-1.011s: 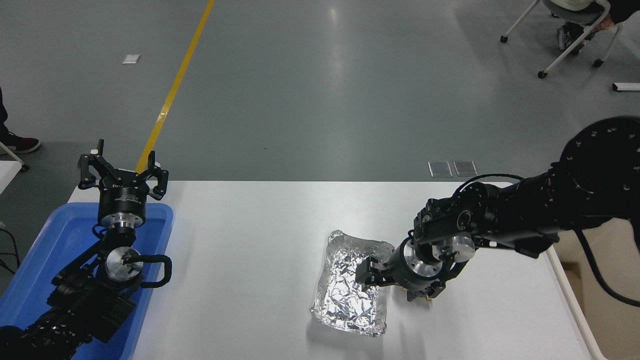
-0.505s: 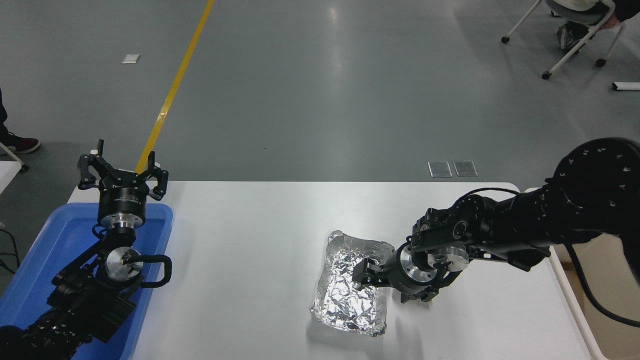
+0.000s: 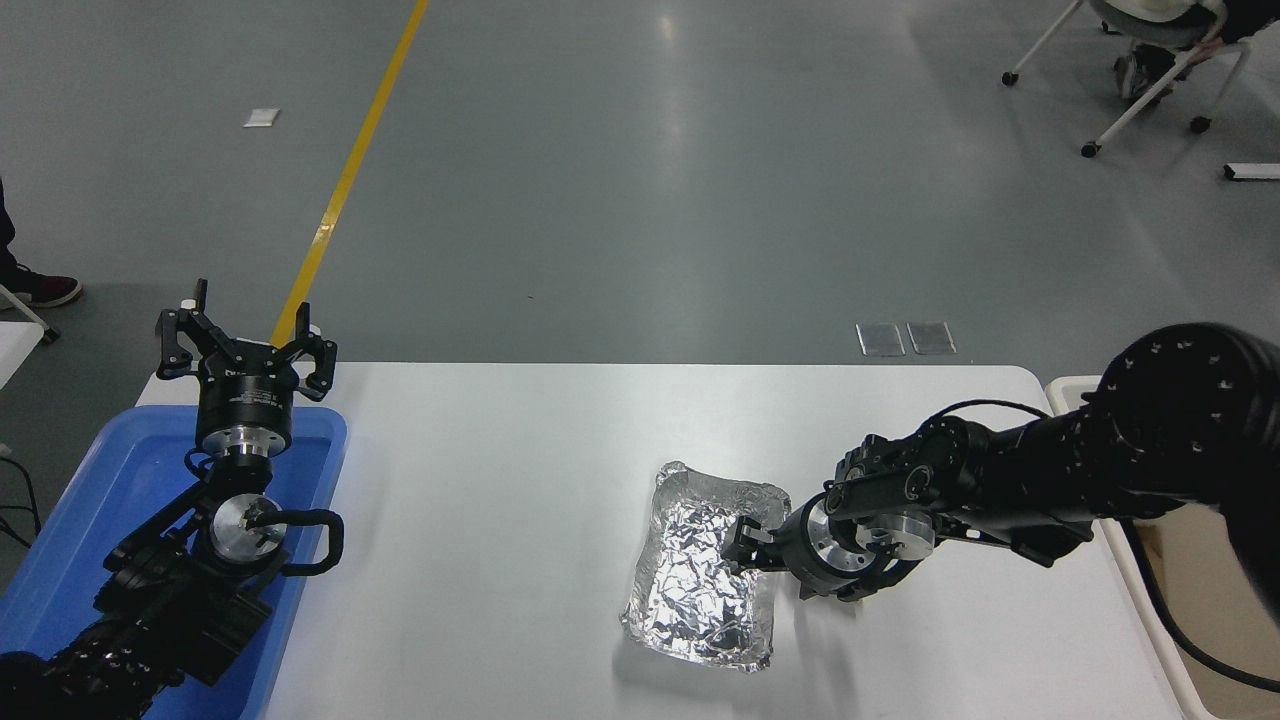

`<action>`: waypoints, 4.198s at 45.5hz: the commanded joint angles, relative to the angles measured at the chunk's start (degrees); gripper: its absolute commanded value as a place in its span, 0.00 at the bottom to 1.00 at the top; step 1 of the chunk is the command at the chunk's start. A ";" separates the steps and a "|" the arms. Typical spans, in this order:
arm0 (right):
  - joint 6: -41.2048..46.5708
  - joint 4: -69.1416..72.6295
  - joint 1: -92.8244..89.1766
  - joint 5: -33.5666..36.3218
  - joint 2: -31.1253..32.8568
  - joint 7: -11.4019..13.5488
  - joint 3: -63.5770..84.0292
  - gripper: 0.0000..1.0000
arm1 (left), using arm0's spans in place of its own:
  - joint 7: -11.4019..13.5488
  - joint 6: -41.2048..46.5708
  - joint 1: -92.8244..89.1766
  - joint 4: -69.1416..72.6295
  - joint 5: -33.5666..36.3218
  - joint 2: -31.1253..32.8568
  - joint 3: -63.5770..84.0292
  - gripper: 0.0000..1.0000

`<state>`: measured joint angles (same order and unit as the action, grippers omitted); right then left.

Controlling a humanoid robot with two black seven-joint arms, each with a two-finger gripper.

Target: Pick up foil plate and place in dustbin

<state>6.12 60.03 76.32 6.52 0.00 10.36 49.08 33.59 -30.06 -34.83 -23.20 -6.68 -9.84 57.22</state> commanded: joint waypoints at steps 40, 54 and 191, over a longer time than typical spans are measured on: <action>0.02 30.75 34.58 -1.16 10.19 0.19 5.49 0.00 | -0.01 0.00 0.03 0.00 0.00 0.00 0.00 0.99; 27.45 33.13 60.35 -1.34 23.73 0.01 8.30 0.00 | 0.08 0.00 0.03 0.00 -0.18 -0.09 0.00 0.99; -9.28 -21.12 -20.52 -45.01 44.28 -2.09 -11.73 1.00 | 0.16 0.00 0.03 0.00 -0.18 0.00 0.00 0.99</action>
<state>-3.65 25.67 46.19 -27.55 36.57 8.10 36.88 33.75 -30.06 -34.80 -23.20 -6.93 -9.84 57.22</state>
